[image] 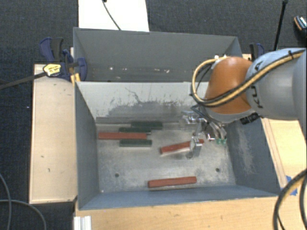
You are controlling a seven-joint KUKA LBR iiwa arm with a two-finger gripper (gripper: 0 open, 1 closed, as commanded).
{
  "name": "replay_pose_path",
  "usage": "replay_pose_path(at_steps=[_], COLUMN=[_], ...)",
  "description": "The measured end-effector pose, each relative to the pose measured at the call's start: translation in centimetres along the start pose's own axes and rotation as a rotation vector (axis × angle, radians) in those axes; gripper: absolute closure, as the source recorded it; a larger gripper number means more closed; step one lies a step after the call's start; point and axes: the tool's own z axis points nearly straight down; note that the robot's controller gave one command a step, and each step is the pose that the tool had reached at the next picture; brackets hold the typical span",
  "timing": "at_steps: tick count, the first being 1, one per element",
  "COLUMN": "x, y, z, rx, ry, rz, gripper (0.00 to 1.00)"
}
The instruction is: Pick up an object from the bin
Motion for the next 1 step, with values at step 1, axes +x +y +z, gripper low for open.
replay_pose_path(at_steps=[1], x=[0.75], y=[0.36], z=[0.20], rx=[0.002], ry=[0.007], rz=[-0.113], gripper=[0.00])
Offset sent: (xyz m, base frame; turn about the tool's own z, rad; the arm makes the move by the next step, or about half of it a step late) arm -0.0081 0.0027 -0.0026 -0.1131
